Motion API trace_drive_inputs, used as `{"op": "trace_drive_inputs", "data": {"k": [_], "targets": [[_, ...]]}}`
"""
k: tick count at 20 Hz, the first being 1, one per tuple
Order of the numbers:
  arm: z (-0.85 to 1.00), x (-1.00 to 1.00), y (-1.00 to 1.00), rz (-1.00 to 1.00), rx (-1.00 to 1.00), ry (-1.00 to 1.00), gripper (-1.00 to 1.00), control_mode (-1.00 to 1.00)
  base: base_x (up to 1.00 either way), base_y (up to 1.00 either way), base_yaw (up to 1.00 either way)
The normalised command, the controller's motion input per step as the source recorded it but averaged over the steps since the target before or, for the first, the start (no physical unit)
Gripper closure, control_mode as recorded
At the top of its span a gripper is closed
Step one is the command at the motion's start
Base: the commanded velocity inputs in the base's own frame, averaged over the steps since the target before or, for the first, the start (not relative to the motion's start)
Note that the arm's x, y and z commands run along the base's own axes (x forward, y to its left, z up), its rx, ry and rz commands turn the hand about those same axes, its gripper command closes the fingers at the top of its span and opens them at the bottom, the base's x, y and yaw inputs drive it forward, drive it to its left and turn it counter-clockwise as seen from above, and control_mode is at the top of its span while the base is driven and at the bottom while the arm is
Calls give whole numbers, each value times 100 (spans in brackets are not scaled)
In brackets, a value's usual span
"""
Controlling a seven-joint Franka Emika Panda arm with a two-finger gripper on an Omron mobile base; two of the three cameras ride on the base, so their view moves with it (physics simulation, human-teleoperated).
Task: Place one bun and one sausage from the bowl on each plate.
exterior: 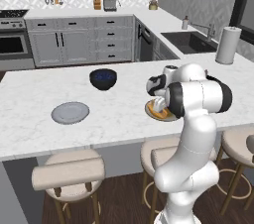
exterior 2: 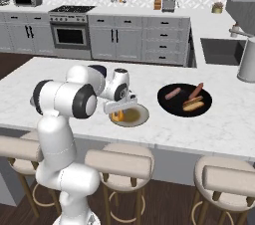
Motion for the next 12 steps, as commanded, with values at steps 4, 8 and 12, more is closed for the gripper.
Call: {"op": "trace_drive_inputs", "data": {"k": [4, 8, 12], "targets": [[0, 18, 0, 0, 2, -3, -100, -100, 0, 0, 0], [4, 12, 0, 0, 0, -1, -100, -100, 0, 0, 0], [53, 0, -17, -2, 0, 0, -100, -100, 0, 0, 0]]}}
